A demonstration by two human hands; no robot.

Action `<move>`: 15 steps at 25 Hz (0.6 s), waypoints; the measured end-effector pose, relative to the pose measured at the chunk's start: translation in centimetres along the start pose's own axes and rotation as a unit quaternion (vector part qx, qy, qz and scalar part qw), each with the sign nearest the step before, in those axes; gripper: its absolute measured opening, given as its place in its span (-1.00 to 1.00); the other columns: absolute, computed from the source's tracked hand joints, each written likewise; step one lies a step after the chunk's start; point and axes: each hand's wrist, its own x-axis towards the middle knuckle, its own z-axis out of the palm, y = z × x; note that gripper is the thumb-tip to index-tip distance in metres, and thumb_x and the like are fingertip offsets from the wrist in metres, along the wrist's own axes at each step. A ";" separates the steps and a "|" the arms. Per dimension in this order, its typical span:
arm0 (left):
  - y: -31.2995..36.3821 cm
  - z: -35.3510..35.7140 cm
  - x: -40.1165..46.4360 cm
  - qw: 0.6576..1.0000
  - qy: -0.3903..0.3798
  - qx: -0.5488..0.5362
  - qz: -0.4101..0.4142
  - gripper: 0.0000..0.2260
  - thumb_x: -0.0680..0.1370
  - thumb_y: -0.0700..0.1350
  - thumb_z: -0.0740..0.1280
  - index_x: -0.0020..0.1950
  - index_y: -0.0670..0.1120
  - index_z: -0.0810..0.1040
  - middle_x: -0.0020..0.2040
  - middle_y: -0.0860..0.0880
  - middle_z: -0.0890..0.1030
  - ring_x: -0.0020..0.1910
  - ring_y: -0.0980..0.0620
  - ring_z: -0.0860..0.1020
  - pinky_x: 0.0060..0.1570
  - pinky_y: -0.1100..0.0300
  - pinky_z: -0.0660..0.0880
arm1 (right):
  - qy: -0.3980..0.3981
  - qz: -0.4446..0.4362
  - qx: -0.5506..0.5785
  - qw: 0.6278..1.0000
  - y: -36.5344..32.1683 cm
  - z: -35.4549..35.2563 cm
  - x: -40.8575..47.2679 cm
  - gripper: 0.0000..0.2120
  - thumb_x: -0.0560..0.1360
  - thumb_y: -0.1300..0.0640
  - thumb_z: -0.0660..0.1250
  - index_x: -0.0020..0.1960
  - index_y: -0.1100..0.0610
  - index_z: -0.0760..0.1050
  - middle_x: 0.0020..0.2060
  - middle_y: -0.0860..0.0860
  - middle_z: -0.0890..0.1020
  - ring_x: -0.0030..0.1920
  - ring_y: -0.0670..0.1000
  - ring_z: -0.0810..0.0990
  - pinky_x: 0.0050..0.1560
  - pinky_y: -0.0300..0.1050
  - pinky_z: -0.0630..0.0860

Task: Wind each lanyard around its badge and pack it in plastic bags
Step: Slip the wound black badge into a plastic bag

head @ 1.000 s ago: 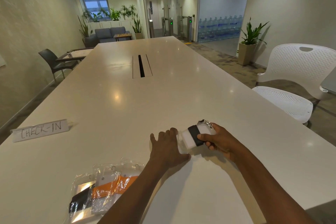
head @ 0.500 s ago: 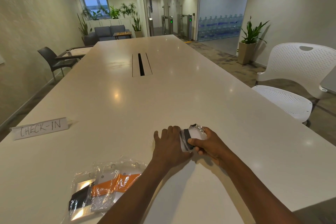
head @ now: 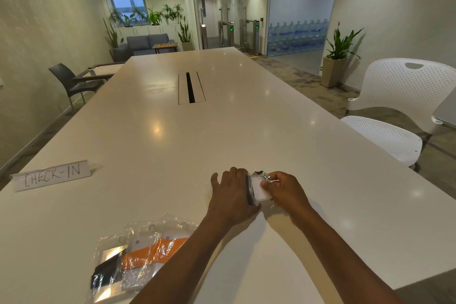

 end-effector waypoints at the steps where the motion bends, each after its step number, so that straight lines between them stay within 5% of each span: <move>1: 0.0 0.1 0.0 1.000 0.000 -0.004 0.005 -0.29 0.37 0.30 0.36 0.39 -0.02 0.29 0.27 0.01 0.40 0.26 -0.04 0.40 0.40 -0.16 0.14 | 0.006 0.006 -0.001 1.000 0.0 0.1 -0.1 -0.93 0.48 0.09 0.41 -0.10 0.07 0.57 -0.18 0.05 0.67 -0.19 0.09 0.63 -0.29 -0.11 0.54; 7: 0.8 0.3 0.3 0.998 0.015 -0.044 0.036 -0.30 0.44 0.20 0.31 0.50 -0.04 0.23 0.34 0.04 0.40 0.34 0.00 0.39 0.43 -0.04 0.08 | -0.007 0.003 -0.027 1.000 -0.5 1.5 -0.9 -0.85 0.46 0.06 0.40 -0.26 0.07 0.56 -0.39 -0.05 0.60 -0.38 -0.05 0.51 -0.37 -0.19 0.37; 11: 0.4 -0.1 0.3 0.997 0.012 -0.055 0.051 -0.24 0.43 0.22 0.35 0.52 -0.05 0.19 0.35 0.02 0.41 0.34 0.00 0.38 0.44 -0.06 0.10 | 0.002 -0.026 -0.014 1.000 -1.3 0.6 -1.0 -0.84 0.49 0.12 0.34 -0.22 0.10 0.65 -0.25 0.03 0.70 -0.19 0.02 0.65 -0.20 -0.13 0.52; 15: 0.7 -0.1 0.3 0.994 0.010 -0.065 0.088 -0.26 0.45 0.19 0.36 0.54 -0.06 0.20 0.30 0.01 0.44 0.30 0.00 0.41 0.41 -0.01 0.14 | -0.022 -0.034 -0.027 0.999 -1.4 0.9 -1.4 -0.78 0.46 0.18 0.34 -0.34 0.02 0.59 -0.41 -0.12 0.62 -0.35 -0.09 0.56 -0.41 -0.32 0.40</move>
